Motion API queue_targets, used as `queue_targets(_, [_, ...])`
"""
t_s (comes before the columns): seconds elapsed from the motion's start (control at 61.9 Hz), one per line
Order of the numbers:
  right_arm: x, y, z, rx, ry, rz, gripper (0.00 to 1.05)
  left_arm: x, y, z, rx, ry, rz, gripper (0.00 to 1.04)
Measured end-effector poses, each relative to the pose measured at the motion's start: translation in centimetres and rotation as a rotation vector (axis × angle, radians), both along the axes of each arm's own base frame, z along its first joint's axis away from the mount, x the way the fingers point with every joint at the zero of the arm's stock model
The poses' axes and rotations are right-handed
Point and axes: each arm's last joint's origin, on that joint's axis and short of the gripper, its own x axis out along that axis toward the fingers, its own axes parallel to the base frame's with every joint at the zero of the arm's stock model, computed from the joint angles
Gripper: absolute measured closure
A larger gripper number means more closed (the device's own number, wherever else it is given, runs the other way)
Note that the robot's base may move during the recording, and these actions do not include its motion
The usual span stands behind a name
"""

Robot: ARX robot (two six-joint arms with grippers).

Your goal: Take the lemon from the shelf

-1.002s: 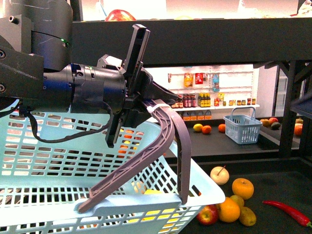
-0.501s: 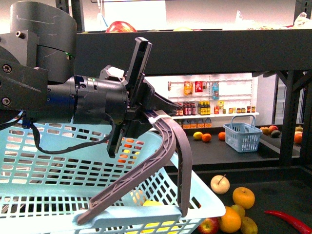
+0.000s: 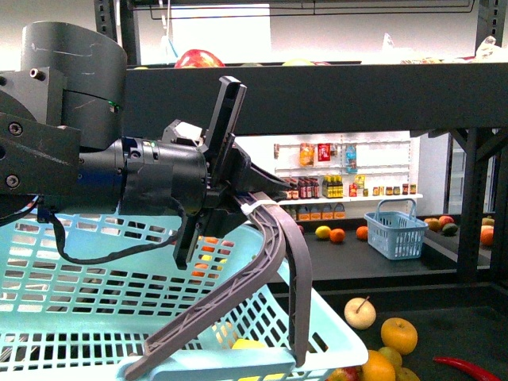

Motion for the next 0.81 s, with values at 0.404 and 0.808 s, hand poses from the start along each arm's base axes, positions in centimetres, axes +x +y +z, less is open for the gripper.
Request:
queue_targets(0.404, [-0.1,0.0,-1.3,0.000,-0.008,0.001,1.02,0.0,0.0,0.0,0.001,-0.001,0.002,0.98])
queue_targets(0.808, [-0.1,0.0,-1.3,-0.001,-0.009,0.001,0.43,0.0,0.0,0.0,0.000,0.000,0.002,0.98])
